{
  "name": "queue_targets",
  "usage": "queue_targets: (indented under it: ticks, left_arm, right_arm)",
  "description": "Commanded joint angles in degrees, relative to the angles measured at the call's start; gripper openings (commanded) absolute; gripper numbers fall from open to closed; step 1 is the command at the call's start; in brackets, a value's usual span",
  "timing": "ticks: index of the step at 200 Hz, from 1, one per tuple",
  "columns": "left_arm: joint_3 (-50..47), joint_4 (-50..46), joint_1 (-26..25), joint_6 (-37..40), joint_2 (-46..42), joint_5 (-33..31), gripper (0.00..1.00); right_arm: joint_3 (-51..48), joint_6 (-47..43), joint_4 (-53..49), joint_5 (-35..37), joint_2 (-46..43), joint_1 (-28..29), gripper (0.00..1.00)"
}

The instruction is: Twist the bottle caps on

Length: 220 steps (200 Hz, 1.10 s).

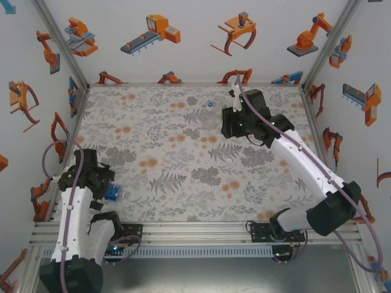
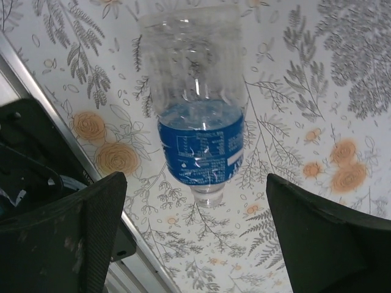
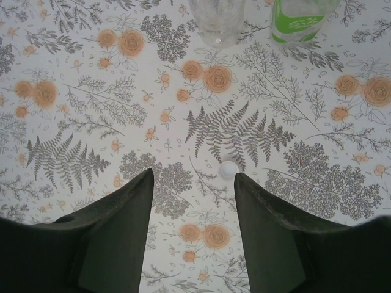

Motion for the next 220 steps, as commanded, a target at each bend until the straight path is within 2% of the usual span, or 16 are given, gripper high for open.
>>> queue_targets:
  ticks: [1, 34, 89, 124, 173, 220]
  left_arm:
    - [-1.95, 3.77, 6.09, 2.86, 1.11, 6.46, 0.90]
    - [-3.98, 10.18, 12.05, 4.03, 5.94, 10.33, 0.91]
    - [-3.41, 16.76, 17.61, 6.80, 15.28, 10.48, 0.91]
    - [-3.10, 19.58, 18.84, 6.83, 20.85, 10.65, 0.90]
    - [-3.83, 21.43, 18.80, 6.38, 25.85, 8.05, 0.81]
    - [-4.60, 21.61, 18.82, 5.34, 25.36, 8.06, 0.64]
  right_arm:
    - [-0.42, 0.59, 0.48, -0.46, -0.79, -0.23, 0.53]
    - [-0.22, 0.49, -0.12, -0.88, -0.54, -0.20, 0.53]
    - [-1.25, 0.51, -0.61, -1.23, -1.04, -0.23, 0.53]
    - [-2.06, 0.49, -0.87, -0.96, -1.53, -0.23, 0.53]
    - [-3.18, 0.61, -1.14, -0.29, -2.62, -0.23, 0.53]
    - [-3.78, 0.81, -1.37, 0.09, -3.35, -0.20, 0.53]
